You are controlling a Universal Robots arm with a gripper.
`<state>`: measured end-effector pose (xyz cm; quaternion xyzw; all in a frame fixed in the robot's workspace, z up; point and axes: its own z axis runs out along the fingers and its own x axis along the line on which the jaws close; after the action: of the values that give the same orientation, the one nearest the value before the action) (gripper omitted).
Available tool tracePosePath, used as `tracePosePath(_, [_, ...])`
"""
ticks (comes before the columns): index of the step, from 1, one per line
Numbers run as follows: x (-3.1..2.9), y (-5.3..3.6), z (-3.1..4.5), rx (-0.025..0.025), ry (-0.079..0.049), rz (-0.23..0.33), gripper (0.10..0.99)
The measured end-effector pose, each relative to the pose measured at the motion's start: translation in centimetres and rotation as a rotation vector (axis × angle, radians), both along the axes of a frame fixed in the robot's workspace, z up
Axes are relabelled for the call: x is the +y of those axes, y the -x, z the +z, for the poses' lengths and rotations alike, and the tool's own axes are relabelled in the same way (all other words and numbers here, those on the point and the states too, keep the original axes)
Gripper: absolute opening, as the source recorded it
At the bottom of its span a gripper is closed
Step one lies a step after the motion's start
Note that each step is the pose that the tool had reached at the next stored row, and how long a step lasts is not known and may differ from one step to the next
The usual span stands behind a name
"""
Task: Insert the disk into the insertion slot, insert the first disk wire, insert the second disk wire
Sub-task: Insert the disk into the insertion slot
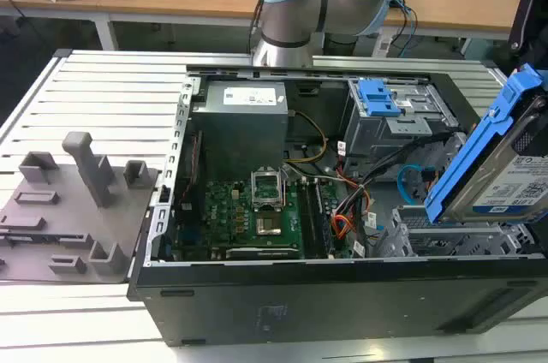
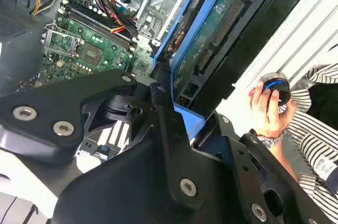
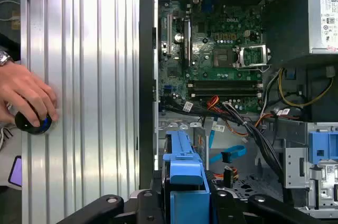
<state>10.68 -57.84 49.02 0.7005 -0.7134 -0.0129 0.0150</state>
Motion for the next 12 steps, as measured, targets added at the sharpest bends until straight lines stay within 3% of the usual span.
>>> tracePosePath(12, [0.0, 0.0, -1.78, 0.0, 0.0, 0.0, 0.369])
